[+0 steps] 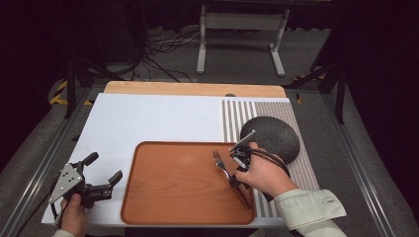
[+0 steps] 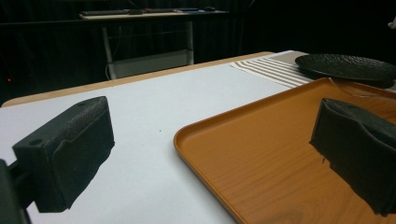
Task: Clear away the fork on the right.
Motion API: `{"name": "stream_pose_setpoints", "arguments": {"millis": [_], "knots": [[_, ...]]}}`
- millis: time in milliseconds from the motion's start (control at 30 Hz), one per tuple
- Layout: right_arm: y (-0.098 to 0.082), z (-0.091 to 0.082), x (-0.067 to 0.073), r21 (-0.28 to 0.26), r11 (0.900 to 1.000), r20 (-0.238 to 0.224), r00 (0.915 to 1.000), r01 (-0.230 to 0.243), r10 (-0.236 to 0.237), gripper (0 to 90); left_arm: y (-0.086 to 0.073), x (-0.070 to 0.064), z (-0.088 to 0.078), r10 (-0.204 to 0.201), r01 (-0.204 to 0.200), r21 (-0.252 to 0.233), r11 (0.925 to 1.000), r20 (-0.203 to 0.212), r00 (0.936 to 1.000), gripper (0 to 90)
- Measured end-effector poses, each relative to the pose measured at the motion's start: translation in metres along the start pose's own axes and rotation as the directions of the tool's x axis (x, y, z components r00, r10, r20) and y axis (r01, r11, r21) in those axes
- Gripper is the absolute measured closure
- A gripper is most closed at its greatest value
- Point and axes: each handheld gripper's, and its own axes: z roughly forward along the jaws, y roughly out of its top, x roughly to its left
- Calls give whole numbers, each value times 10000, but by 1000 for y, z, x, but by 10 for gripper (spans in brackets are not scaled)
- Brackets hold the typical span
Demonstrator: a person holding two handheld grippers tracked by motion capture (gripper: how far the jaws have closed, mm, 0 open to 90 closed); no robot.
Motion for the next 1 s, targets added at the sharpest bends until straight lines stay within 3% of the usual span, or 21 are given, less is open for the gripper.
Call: {"name": "stream_pose_setpoints", "arguments": {"millis": [467,667,1000], "knots": [[2,8,0,372,9978,33,9985,-549,549,780,0,0,0,-2,2,0,10000,3,10000,2],[2,11,-1,477,9977,-70,9988,-479,482,770,0,0,0,12,-12,-26,10000,-8,10000,2],[1,4,-2,88,9996,-199,9994,-285,287,670,0,0,0,8,-8,-17,10000,6,10000,2]]}}
